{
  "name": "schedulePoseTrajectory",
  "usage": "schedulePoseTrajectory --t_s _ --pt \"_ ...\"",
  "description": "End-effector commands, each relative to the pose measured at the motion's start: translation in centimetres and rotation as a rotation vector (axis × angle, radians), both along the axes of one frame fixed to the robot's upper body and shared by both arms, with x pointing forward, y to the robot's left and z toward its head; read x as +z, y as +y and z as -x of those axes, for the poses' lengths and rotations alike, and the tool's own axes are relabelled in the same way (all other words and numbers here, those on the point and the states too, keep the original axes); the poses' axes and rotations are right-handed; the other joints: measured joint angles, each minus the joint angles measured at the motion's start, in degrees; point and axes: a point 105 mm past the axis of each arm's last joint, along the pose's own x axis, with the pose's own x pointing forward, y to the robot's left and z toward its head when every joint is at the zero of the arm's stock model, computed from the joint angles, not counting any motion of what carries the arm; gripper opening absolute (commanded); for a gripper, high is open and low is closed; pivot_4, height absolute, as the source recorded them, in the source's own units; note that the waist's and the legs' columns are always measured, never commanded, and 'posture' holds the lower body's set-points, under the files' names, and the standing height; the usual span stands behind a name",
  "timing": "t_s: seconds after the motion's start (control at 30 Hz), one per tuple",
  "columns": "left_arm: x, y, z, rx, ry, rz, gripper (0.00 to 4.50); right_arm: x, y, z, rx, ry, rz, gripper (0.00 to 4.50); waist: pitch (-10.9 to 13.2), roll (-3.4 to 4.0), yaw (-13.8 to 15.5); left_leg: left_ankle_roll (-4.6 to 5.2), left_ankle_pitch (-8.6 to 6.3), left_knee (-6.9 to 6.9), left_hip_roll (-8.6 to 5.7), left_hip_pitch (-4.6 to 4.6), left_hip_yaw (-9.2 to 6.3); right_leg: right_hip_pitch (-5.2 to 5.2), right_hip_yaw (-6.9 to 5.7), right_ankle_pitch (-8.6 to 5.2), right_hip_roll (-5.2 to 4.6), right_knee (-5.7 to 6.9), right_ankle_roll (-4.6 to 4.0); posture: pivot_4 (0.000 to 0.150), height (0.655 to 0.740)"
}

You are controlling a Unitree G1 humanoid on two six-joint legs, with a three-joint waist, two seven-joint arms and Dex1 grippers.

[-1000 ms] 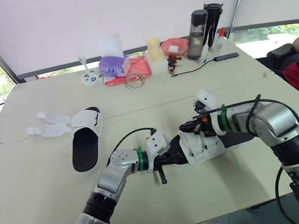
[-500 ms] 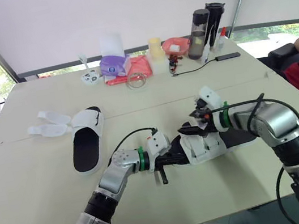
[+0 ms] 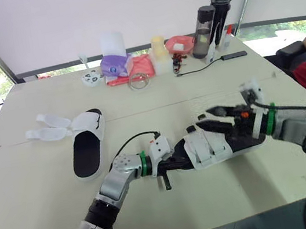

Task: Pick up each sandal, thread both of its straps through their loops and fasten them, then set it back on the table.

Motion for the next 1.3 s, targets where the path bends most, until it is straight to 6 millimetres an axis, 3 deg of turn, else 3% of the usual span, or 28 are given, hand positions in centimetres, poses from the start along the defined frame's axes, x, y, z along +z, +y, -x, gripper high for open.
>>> schedulePoseTrajectory --t_s 0.03,0.27,0.47,0.6,0.8,1.23,1.3 --pt "-1.0 1.4 -0.2 0.048 0.054 -0.026 0.0 0.6 -1.3 0.9 -0.045 -0.022 -0.006 4.34 0.1 0.11 -0.2 0.0 0.0 0.0 0.0 -0.02 0.0 -0.05 -0.01 0.01 0.02 0.02 -0.01 0.15 0.74" --pt "0.6 2.4 0.0 0.065 0.043 0.014 0.0 -0.5 -2.5 1.7 -0.054 0.078 -0.045 4.34 0.4 0.26 -0.3 0.01 0.0 0.0 0.1 -0.08 0.06 -0.16 -0.02 0.0 0.13 0.07 -0.01 0.15 0.74" --pt "1.6 3.5 0.4 0.079 0.052 0.039 0.0 -1.0 -2.2 2.4 0.007 0.184 -0.134 4.34 0.7 0.29 -0.1 0.02 0.0 -0.02 0.11 -0.23 0.06 -0.3 -0.01 0.12 0.16 0.06 -0.2 0.15 0.74" --pt "2.7 4.0 1.0 0.068 0.049 0.061 0.0 -1.8 -2.2 1.9 0.035 0.28 -0.202 4.34 0.8 0.21 -0.1 0.02 0.0 0.01 0.11 -0.24 0.06 -0.3 -0.01 0.09 0.17 0.06 -0.16 0.15 0.74" --pt "3.4 5.0 2.5 0.016 0.051 0.025 0.0 -0.6 -1.3 1.8 0.188 0.427 -0.401 4.34 0.9 0.25 -0.2 0.02 0.0 0.01 0.11 -0.3 0.07 -0.37 0.0 0.15 0.18 0.07 -0.25 0.15 0.74" --pt "3.1 5.5 2.1 0.085 0.045 0.012 0.0 -2.2 0.4 -1.1 0.187 0.461 -0.309 4.34 0.9 0.25 -0.2 0.02 0.0 0.01 0.09 -0.33 0.06 -0.38 0.01 0.2 0.21 0.09 -0.15 0.15 0.74" --pt "3.0 5.5 2.0 0.09 0.046 0.012 0.0 -2.4 0.4 -1.2 0.181 0.454 -0.286 3.81 0.9 0.25 -0.2 0.02 0.01 0.01 0.08 -0.33 0.06 -0.38 0.02 0.24 0.2 0.1 -0.08 0.15 0.74"
